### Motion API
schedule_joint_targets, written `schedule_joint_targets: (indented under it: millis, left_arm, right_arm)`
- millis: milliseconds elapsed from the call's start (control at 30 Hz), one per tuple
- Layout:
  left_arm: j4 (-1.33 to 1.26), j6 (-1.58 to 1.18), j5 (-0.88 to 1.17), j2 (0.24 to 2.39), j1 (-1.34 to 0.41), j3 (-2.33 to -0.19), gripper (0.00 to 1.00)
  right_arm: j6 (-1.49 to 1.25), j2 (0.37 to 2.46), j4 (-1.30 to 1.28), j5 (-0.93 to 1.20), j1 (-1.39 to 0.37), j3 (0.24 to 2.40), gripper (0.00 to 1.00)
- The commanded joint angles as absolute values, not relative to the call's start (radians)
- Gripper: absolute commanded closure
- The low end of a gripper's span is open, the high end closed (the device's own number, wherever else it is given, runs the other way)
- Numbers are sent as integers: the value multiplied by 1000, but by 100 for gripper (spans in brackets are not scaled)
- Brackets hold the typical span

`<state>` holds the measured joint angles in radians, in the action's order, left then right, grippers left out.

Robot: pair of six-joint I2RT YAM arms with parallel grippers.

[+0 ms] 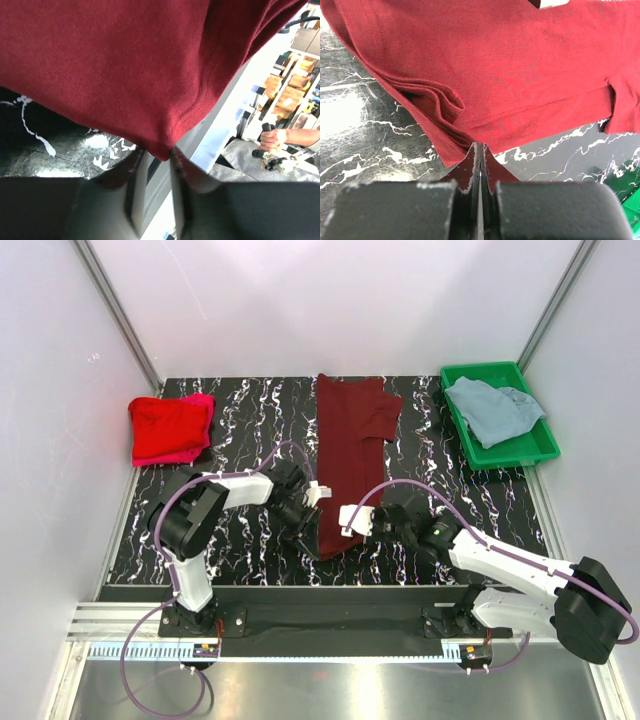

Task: Fold and stack the t-shirts
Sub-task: Fold the tshirt

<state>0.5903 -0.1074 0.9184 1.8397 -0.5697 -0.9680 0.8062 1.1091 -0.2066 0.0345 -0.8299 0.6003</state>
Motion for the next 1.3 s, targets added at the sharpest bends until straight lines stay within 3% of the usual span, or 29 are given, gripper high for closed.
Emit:
schedule_joint_targets:
  millis: [0,67,167,633,1267]
  left_arm:
    - [568,-101,956,1844,-571,-1006,83]
    - [563,-101,957,1836,-565,-1002,84]
    - [557,-91,963,1824,-555,-999,100]
    - [738,61,882,1710,-485,-1179,100]
    - [1087,209,813,2068,-350,-1854,100]
  right_arm:
    - [795,1097,-169,26,-818,624,100]
    - [795,1097,-170,26,-818,624,100]
    - [793,1094,-170,21,-818,626,100]
    - [787,1101,-183,-28,-762,706,100]
    - [805,1244,-97,-60,-617,916,100]
